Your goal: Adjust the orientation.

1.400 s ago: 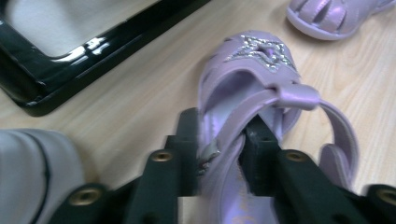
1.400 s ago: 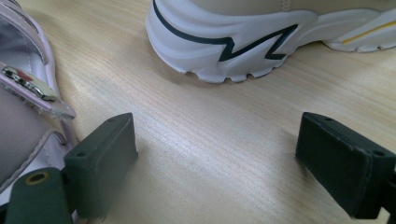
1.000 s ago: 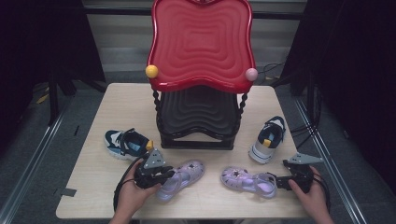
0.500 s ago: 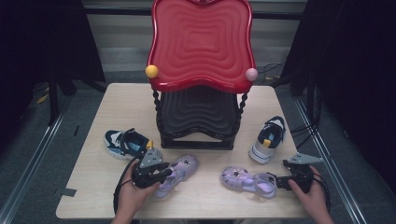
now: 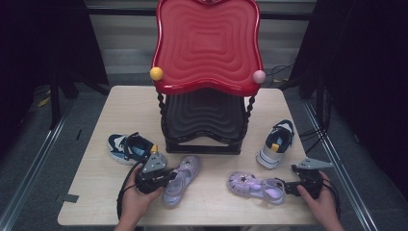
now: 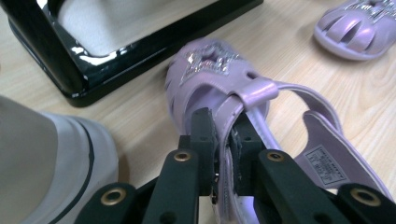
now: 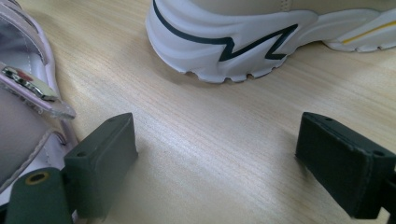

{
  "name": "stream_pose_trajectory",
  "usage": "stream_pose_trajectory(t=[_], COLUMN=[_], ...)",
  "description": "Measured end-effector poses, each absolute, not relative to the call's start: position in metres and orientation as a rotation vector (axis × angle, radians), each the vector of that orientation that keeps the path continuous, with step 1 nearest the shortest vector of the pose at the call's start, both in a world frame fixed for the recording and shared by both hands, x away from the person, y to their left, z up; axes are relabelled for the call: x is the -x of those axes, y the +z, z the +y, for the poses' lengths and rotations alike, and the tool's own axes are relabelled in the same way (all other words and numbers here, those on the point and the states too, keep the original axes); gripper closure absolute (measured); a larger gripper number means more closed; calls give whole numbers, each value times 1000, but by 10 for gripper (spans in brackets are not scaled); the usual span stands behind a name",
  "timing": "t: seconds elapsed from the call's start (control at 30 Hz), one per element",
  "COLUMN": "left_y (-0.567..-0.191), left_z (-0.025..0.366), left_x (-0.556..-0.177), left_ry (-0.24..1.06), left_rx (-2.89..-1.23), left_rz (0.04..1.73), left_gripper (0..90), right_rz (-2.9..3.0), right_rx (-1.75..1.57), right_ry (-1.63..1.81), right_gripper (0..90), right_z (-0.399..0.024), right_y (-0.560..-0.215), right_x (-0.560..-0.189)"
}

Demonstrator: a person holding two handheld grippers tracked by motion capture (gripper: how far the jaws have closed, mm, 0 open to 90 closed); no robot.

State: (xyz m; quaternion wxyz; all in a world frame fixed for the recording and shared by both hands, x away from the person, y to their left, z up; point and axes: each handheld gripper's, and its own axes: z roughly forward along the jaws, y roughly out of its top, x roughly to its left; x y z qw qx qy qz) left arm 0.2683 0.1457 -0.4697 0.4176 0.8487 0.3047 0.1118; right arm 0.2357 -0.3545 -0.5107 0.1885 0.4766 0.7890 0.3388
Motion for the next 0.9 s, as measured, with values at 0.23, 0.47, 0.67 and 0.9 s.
stream_pose_trajectory(t=[0.23,0.47,0.67,0.9], left_y=[-460,-449,-440,-436], left_z=[148,151,154,155], left_x=[-264,-258,-255,-254], left_ry=[316,357,360,359], left_rx=[-2095,-2041,-2003,-1986], left_rz=[753,724,711,705], left_gripper=[831,831,831,831], right_rz=[2219,2219,2219,2219], right_rx=[-1340,-1341,-1341,-1345], right_ry=[953,953,953,952], right_gripper=[114,114,114,114], right_z=[-355,-354,-354,-354], right_y=[-511,-511,-511,-511], right_x=[-236,-236,-236,-236])
